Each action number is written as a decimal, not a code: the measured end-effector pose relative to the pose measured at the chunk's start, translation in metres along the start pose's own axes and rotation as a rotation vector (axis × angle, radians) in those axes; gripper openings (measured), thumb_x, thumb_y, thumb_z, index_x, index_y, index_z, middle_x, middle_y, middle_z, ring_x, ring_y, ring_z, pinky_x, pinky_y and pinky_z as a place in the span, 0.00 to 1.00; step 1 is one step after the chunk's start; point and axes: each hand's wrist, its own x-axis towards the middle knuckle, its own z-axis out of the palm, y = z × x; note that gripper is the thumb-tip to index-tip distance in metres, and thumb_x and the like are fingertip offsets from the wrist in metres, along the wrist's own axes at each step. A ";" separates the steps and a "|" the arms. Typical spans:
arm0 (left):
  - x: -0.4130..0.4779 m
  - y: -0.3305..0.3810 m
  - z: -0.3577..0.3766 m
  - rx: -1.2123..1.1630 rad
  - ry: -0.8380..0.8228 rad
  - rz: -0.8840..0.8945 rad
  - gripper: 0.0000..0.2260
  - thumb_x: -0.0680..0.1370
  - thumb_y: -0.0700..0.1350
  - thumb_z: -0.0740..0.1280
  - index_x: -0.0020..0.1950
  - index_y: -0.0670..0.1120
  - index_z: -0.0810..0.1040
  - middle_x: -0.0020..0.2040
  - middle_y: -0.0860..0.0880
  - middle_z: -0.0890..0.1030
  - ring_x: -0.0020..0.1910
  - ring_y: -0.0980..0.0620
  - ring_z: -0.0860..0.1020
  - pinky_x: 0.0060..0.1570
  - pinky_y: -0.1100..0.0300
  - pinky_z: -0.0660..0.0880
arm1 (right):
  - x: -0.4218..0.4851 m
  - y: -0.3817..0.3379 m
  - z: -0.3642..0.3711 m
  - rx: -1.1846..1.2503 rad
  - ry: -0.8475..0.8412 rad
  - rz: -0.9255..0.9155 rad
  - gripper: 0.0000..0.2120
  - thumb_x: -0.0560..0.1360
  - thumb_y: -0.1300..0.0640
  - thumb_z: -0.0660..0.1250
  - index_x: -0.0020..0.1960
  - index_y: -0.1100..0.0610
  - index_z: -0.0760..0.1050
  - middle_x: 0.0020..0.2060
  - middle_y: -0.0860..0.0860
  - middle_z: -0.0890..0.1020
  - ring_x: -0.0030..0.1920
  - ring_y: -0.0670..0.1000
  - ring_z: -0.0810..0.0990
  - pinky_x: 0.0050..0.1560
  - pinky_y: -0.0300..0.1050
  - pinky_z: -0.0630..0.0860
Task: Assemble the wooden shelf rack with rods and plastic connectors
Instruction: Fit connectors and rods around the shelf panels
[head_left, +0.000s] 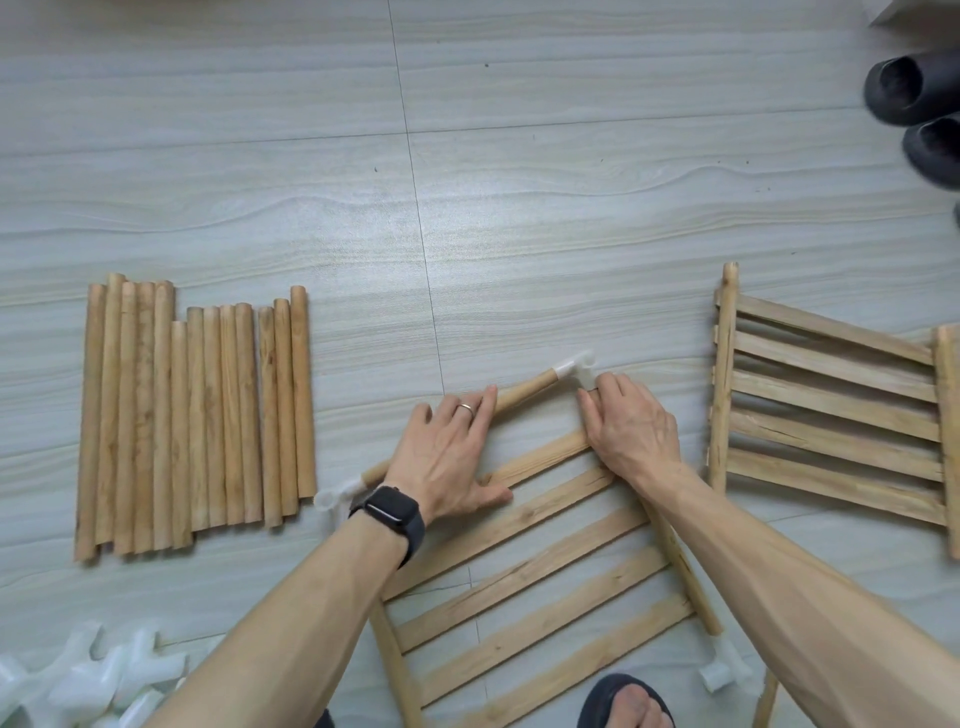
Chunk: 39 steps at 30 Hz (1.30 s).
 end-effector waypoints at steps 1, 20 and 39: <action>0.001 0.005 0.000 0.007 -0.015 -0.002 0.55 0.69 0.76 0.61 0.82 0.40 0.50 0.73 0.44 0.68 0.67 0.44 0.68 0.61 0.48 0.68 | -0.002 0.002 0.000 0.009 0.002 -0.019 0.14 0.83 0.46 0.59 0.48 0.56 0.70 0.41 0.51 0.72 0.44 0.56 0.74 0.40 0.53 0.74; 0.017 0.008 -0.007 0.056 -0.007 0.046 0.48 0.67 0.69 0.67 0.78 0.42 0.58 0.69 0.46 0.71 0.64 0.45 0.70 0.57 0.50 0.68 | -0.010 0.009 0.008 0.147 0.064 0.070 0.15 0.81 0.48 0.64 0.56 0.61 0.72 0.52 0.57 0.73 0.49 0.60 0.76 0.46 0.54 0.75; 0.012 -0.024 -0.099 0.234 0.054 0.037 0.34 0.71 0.66 0.68 0.65 0.42 0.67 0.56 0.45 0.76 0.48 0.44 0.74 0.37 0.50 0.77 | 0.008 -0.062 -0.072 -0.471 0.051 -0.500 0.49 0.71 0.51 0.75 0.83 0.55 0.50 0.79 0.56 0.62 0.81 0.57 0.55 0.78 0.62 0.48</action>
